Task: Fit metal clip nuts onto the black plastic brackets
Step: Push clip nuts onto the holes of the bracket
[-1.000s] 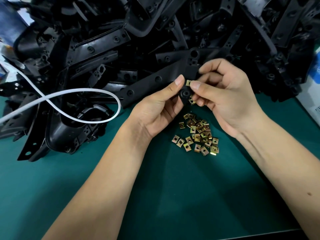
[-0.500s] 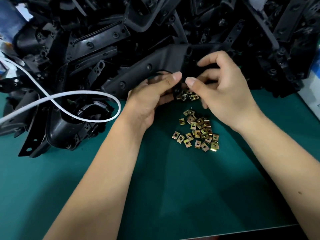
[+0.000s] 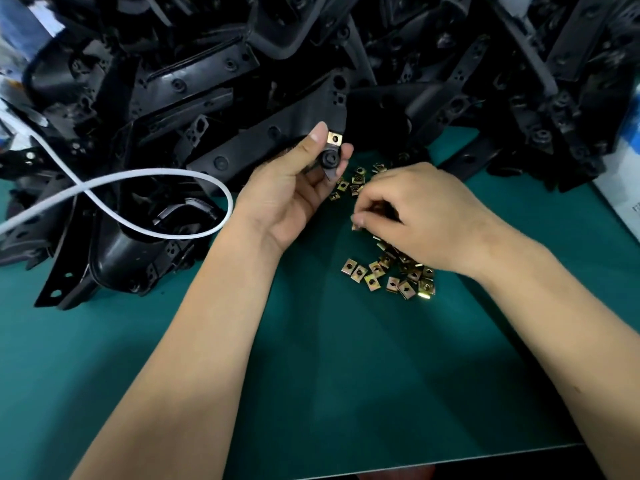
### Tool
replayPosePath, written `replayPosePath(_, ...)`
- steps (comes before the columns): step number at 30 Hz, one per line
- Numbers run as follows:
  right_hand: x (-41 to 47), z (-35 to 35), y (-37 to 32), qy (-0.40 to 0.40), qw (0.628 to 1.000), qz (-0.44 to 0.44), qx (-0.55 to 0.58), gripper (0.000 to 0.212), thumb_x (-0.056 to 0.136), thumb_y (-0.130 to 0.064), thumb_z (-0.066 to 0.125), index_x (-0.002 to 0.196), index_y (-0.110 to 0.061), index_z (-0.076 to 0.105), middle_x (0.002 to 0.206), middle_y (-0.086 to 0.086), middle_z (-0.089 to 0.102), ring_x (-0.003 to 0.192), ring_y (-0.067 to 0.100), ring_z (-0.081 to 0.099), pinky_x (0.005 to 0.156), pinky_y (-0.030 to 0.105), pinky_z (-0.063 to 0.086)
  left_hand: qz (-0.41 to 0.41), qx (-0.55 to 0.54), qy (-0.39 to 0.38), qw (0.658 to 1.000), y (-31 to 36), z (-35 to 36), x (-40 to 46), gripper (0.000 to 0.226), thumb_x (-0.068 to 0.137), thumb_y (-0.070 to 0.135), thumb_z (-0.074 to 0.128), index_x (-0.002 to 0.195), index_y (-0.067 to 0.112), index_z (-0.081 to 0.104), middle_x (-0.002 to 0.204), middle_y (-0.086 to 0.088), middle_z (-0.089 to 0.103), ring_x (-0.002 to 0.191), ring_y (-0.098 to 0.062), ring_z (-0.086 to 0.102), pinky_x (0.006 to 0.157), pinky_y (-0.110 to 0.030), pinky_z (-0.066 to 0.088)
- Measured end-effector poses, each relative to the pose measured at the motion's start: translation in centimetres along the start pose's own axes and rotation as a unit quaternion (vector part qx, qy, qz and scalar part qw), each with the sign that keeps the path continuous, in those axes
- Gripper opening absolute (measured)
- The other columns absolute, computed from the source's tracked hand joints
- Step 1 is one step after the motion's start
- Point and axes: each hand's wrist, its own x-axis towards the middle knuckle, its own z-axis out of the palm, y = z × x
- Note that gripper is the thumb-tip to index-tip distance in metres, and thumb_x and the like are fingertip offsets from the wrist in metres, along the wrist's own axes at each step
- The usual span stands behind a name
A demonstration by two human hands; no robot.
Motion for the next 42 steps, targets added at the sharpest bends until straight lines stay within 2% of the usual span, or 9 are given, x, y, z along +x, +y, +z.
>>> replayPosePath(3, 0.4, 0.7, 0.0, 0.111, 0.971, 0.041, 0.207, 0.012, 0.097, -0.020, 0.065, 0.087, -0.018, 0.071, 0.076, -0.005, 0.071, 0.069, 0.009, 0.064, 0.066, 0.031, 0.050, -0.019, 0.011, -0.032, 0.999, -0.2, 0.1, -0.1, 0.035, 0.095, 0.018, 0.066, 0.064, 0.014, 0.080, 0.078, -0.005, 0.077, 0.076, -0.012, 0.076, 0.067, -0.020, 0.059)
replayPosePath(7, 0.7, 0.3, -0.1, 0.202, 0.797, 0.124, 0.555, 0.010, 0.098, -0.003, 0.061, 0.090, -0.006, 0.066, 0.073, 0.010, 0.071, 0.053, 0.012, 0.044, 0.049, 0.022, 0.031, -0.034, -0.011, -0.085, 0.996, -0.6, 0.3, -0.5, 0.032, 0.098, 0.020, 0.063, 0.072, 0.012, 0.080, 0.081, -0.007, 0.077, 0.078, -0.012, 0.076, 0.069, -0.020, 0.059)
replayPosePath(10, 0.8, -0.2, 0.1, 0.211, 0.733, 0.151, 0.629, 0.008, 0.101, -0.005, 0.061, 0.095, -0.004, 0.066, 0.081, 0.012, 0.073, 0.056, 0.010, 0.042, 0.050, 0.021, 0.031, -0.041, 0.003, -0.117, 0.992, -0.9, 0.5, -0.8, 0.028, 0.097, 0.019, 0.062, 0.078, 0.013, 0.082, 0.084, -0.004, 0.077, 0.080, -0.012, 0.076, 0.070, -0.021, 0.060)
replayPosePath(14, 0.7, -0.3, 0.1, 0.211, 0.703, 0.172, 0.657, 0.009, 0.103, -0.007, 0.060, 0.095, -0.006, 0.066, 0.082, 0.006, 0.069, 0.058, 0.007, 0.041, 0.051, 0.019, 0.031, -0.046, 0.017, -0.125, 0.991, -1.0, 0.5, -0.8, 0.016, 0.083, 0.020, 0.069, 0.076, 0.013, 0.081, 0.081, -0.005, 0.076, 0.080, -0.014, 0.077, 0.068, -0.022, 0.060)
replayPosePath(19, 0.8, -0.1, 0.0, 0.204, 0.649, 0.184, 0.710, 0.013, 0.103, -0.007, 0.058, 0.094, -0.008, 0.066, 0.082, 0.002, 0.058, 0.058, 0.005, 0.041, 0.051, 0.018, 0.030, -0.051, 0.049, -0.143, 0.987, -1.2, 0.3, -0.6, 0.021, 0.093, 0.018, 0.067, 0.079, 0.014, 0.082, 0.085, -0.005, 0.078, 0.084, -0.015, 0.078, 0.072, -0.023, 0.060)
replayPosePath(31, 0.8, 0.2, -0.3, 0.208, 0.643, 0.188, 0.713, 0.012, 0.104, -0.008, 0.057, 0.097, -0.006, 0.066, 0.084, 0.004, 0.057, 0.058, 0.006, 0.040, 0.050, 0.018, 0.030, -0.054, 0.057, -0.152, 0.985, -1.1, 0.3, -0.7, 0.016, 0.093, 0.017, 0.069, 0.087, 0.014, 0.084, 0.090, -0.005, 0.079, 0.086, -0.016, 0.077, 0.075, -0.024, 0.060)
replayPosePath(35, 0.7, 0.1, -0.2, 0.204, 0.665, 0.171, 0.698, 0.012, 0.103, -0.009, 0.059, 0.094, -0.007, 0.067, 0.081, 0.003, 0.057, 0.058, 0.006, 0.041, 0.050, 0.018, 0.031, -0.065, 0.055, -0.145, 0.986, -0.9, 0.5, -0.8, 0.023, 0.082, 0.020, 0.072, 0.100, 0.006, 0.077, 0.091, -0.007, 0.078, 0.084, -0.016, 0.077, 0.073, -0.024, 0.061)
replayPosePath(38, 0.5, -0.1, 0.1, 0.195, 0.706, 0.141, 0.666, 0.012, 0.100, -0.009, 0.065, 0.088, -0.007, 0.068, 0.076, 0.001, 0.057, 0.057, 0.006, 0.042, 0.050, 0.018, 0.032, -0.077, 0.059, -0.144, 0.985, -0.6, 0.5, -0.9, 0.034, 0.082, 0.020, 0.071, 0.112, 0.002, 0.069, 0.093, -0.007, 0.077, 0.084, -0.015, 0.076, 0.072, -0.024, 0.060)
replayPosePath(42, 0.4, -0.2, 0.5, 0.187, 0.708, 0.154, 0.663, 0.014, 0.095, -0.009, 0.070, 0.081, -0.007, 0.067, 0.068, 0.001, 0.057, 0.052, 0.006, 0.039, 0.048, 0.018, 0.032, -0.113, 0.076, -0.134, 0.982, -0.1, 0.5, -1.1, 0.018, 0.080, 0.020, 0.071, 0.090, 0.008, 0.081, 0.094, -0.006, 0.078, 0.081, -0.015, 0.076, 0.068, -0.023, 0.060)
